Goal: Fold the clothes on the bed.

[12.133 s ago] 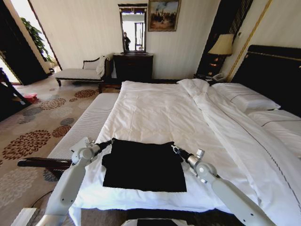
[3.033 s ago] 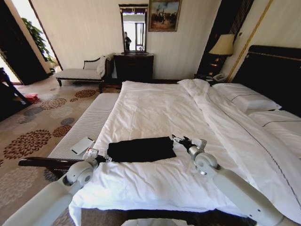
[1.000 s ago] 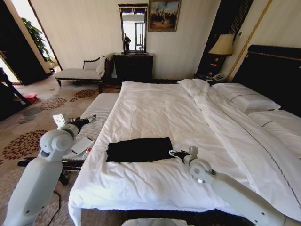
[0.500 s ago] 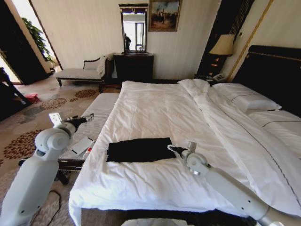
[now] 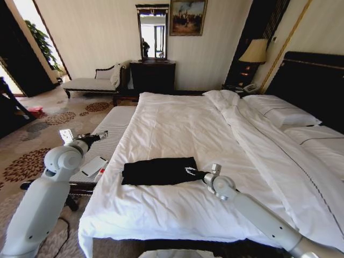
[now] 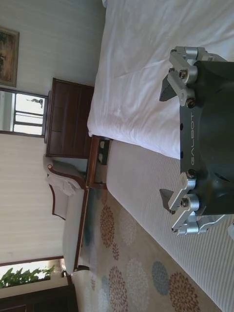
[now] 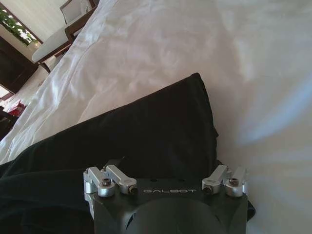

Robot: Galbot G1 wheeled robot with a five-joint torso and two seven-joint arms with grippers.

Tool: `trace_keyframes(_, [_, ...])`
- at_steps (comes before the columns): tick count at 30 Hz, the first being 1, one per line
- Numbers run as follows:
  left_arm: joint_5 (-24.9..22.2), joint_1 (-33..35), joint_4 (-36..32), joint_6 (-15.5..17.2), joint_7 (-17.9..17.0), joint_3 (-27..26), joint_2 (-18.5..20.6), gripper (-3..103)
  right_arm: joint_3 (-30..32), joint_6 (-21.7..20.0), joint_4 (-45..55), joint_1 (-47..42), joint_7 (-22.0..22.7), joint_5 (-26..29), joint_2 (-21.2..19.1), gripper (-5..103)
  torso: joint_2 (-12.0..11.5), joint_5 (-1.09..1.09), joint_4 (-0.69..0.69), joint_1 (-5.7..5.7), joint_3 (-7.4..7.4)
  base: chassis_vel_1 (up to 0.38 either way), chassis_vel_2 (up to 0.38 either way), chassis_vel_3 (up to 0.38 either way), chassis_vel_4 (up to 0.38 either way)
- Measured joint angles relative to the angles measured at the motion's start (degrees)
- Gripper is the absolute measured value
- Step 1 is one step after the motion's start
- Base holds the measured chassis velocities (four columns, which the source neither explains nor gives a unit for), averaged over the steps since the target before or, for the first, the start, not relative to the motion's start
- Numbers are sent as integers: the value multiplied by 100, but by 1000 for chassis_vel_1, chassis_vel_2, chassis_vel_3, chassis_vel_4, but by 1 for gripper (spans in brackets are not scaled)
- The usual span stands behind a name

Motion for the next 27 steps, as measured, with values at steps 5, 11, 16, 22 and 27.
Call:
trace_keyframes(5, [46,-12,57,0,21,-7,-7,100,-7,57,110,-54,-4,30,-49,75,0,0,0,0,0,0,0,0,0])
trace_keyframes(11, [111,-12,73,0,27,24,-63,100,34,259,237,-104,-48,101,-63,48,0,0,0,0,0,0,0,0,0])
trace_keyframes(16, [131,15,59,0,25,28,-65,100,41,375,250,-99,-76,99,-44,32,0,1,0,0,0,0,0,0,0])
trace_keyframes(22, [137,32,43,0,23,8,-58,100,132,464,368,-160,12,110,-98,10,0,1,0,0,0,0,0,0,0])
trace_keyframes(27, [156,35,42,0,18,-11,-78,100,344,488,618,-293,154,207,-250,4,0,1,0,0,-1,0,0,0,0])
